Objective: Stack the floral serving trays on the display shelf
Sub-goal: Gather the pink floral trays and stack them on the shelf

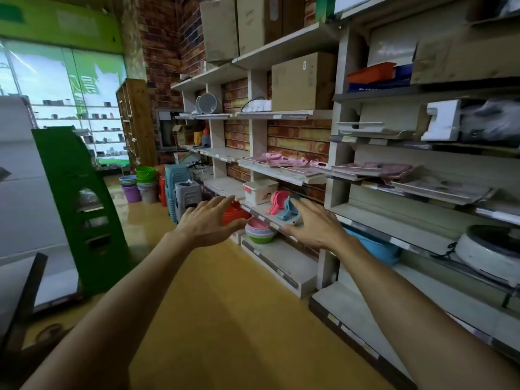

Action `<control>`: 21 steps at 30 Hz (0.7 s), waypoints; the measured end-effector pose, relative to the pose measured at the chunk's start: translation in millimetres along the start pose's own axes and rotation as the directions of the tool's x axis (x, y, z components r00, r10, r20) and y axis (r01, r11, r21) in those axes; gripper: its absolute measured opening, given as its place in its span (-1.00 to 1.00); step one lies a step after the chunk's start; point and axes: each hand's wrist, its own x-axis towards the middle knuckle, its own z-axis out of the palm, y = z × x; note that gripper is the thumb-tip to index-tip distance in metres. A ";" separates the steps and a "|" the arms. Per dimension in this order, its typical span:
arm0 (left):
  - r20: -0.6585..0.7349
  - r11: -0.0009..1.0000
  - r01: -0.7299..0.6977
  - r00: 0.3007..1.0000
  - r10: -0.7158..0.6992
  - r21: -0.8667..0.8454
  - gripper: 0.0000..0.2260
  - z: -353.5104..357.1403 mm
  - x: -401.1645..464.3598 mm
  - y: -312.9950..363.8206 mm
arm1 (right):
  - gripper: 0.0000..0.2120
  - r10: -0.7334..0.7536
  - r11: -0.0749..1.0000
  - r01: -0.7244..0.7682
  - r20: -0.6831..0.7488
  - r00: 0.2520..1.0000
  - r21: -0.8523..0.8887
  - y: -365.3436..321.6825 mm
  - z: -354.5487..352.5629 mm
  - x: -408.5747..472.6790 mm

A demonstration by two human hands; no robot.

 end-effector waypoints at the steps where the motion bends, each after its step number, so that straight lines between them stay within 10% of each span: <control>1: 0.007 1.000 0.000 1.000 0.000 -0.007 -0.22 2.3 10.0 -5.3 | -0.19 -0.006 1.000 0.006 -0.001 1.000 0.000 1.0 4.4 11.4; 21: 0.039 0.999 0.003 0.999 -0.001 -0.054 -0.22 52.0 269.9 -137.5 | -0.25 0.024 0.999 -0.024 -0.012 1.000 -0.025 15.0 62.1 293.9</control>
